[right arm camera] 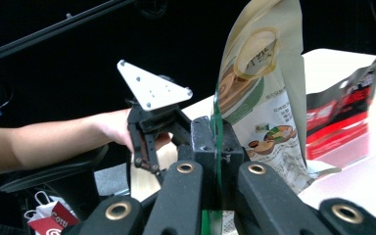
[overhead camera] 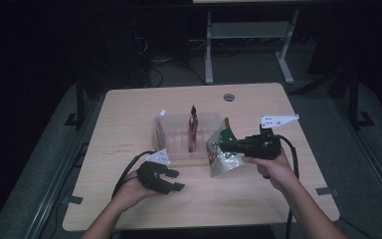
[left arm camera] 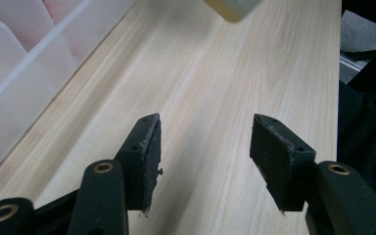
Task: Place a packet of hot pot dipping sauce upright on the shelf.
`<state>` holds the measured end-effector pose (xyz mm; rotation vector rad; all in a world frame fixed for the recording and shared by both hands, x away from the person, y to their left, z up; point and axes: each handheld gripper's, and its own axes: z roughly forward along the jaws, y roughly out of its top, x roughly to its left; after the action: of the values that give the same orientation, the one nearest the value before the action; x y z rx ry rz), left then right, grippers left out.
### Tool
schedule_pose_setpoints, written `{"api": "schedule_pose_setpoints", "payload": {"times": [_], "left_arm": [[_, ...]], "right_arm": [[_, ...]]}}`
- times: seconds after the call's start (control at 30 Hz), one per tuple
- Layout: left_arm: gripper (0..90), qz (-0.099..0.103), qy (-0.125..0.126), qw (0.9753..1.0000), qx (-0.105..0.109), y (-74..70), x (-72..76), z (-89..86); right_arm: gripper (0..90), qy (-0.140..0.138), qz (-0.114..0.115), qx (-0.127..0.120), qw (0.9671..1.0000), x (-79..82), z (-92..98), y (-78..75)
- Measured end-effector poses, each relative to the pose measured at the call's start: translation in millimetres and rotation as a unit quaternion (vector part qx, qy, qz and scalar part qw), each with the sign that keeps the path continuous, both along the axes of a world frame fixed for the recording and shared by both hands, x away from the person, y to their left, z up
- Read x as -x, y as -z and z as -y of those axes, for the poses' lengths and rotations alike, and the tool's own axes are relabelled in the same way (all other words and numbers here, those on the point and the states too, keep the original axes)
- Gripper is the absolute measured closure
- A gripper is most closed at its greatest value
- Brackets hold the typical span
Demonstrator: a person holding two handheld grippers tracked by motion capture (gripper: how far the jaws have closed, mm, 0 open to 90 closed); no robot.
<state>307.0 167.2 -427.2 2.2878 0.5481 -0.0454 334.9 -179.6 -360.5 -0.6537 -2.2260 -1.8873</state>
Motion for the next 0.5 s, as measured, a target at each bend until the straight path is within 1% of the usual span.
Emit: {"api": "schedule_pose_setpoints", "payload": {"times": [0.03,0.1,0.27,0.43,0.5], "left_arm": [[43.7,0.0,0.002,1.0,-0.002,0.1,-0.1,0.0],[42.4,0.002,0.004,1.0,-0.004,0.3,-0.3,0.2],[39.1,0.005,0.003,1.0,-0.007,0.6,-0.7,0.1],[37.9,0.005,-0.001,1.0,-0.004,1.0,-0.8,-0.8],[37.6,0.005,0.0,1.0,-0.007,0.7,-1.4,-1.8]], "right_arm": [[90.0,0.003,0.003,0.001,1.0,-2.1,1.1,-0.7],[90.0,0.007,0.002,0.002,1.0,-4.5,2.1,-2.1],[90.0,0.016,0.007,0.003,0.9998,-13.7,2.9,-5.8],[90.0,0.022,0.014,0.005,0.9997,-23.2,0.5,-10.3],[90.0,0.024,0.015,0.003,0.9996,-26.6,-0.6,-12.3]]}}
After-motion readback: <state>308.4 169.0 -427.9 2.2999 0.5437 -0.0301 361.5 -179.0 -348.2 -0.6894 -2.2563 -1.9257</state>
